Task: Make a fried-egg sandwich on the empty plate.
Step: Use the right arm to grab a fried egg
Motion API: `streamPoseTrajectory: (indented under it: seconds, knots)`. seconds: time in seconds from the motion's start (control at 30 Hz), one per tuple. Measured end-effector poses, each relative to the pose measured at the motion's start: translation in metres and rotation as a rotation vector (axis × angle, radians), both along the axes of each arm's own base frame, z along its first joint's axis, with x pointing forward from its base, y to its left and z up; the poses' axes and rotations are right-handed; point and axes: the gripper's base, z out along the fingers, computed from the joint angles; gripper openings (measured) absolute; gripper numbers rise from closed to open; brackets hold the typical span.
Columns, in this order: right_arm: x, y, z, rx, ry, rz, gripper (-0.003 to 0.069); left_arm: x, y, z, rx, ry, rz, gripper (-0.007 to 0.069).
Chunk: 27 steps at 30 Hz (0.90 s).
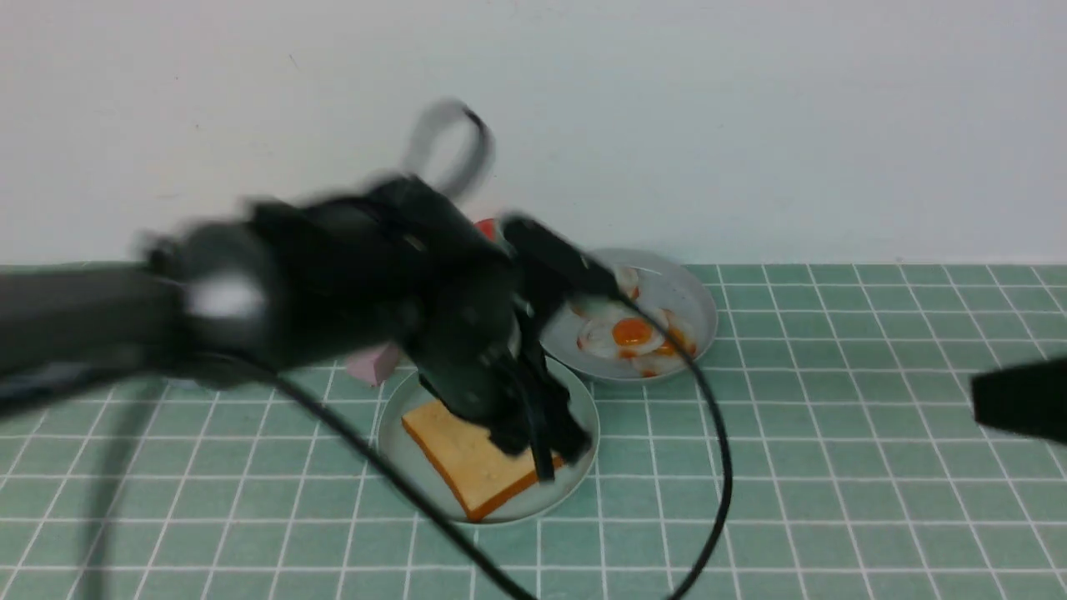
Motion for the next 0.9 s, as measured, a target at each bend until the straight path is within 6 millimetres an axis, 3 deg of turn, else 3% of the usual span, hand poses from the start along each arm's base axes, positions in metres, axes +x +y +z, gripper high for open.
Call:
streamPoseTrajectory:
  seconds: [0.1,0.2,0.27,0.33,0.4,0.53,0.57,0.67,0.73,0.8,0.9]
  knots:
    - [0.034,0.002,-0.002,-0.018,0.005,-0.003,0.0228,-0.029,0.020,0.065,-0.187,-0.072,0.053,0.0207]
    - [0.062,0.005,-0.005,-0.028,0.007,-0.005,0.0182,-0.058,0.042,0.111,-0.341,-0.161,0.063,0.0062]
    - [0.080,0.007,-0.010,-0.034,0.027,0.007,0.0160,-0.080,0.058,0.130,-0.417,-0.207,0.060,-0.0005]
    - [0.100,0.010,-0.015,-0.026,0.050,0.015,0.0146,-0.100,0.075,0.138,-0.484,-0.248,0.053,-0.0013]
    - [0.116,0.012,-0.021,-0.017,0.072,0.015,0.0142,-0.120,0.091,0.137,-0.521,-0.273,0.050,-0.0013]
    - [0.160,0.023,-0.047,-0.018,0.153,0.029,0.0141,-0.161,0.128,0.102,-0.543,-0.287,0.065,-0.0013]
    - [0.160,0.024,-0.045,-0.018,0.147,0.030,0.0141,-0.163,0.129,0.100,-0.546,-0.288,0.067,-0.0013]
    - [0.192,0.046,-0.069,-0.051,0.173,0.066,0.0144,-0.191,0.154,0.075,-0.649,-0.313,0.114,-0.0013]
    - [0.201,0.053,-0.079,-0.062,0.188,0.078,0.0149,-0.197,0.160,0.066,-0.687,-0.322,0.133,-0.0013]
    - [0.225,0.063,-0.096,-0.073,0.216,0.081,0.0179,-0.203,0.167,0.055,-0.765,-0.353,0.164,-0.0013]
    - [0.242,0.066,-0.110,-0.069,0.242,0.066,0.0217,-0.203,0.168,0.050,-0.797,-0.363,0.185,-0.0013]
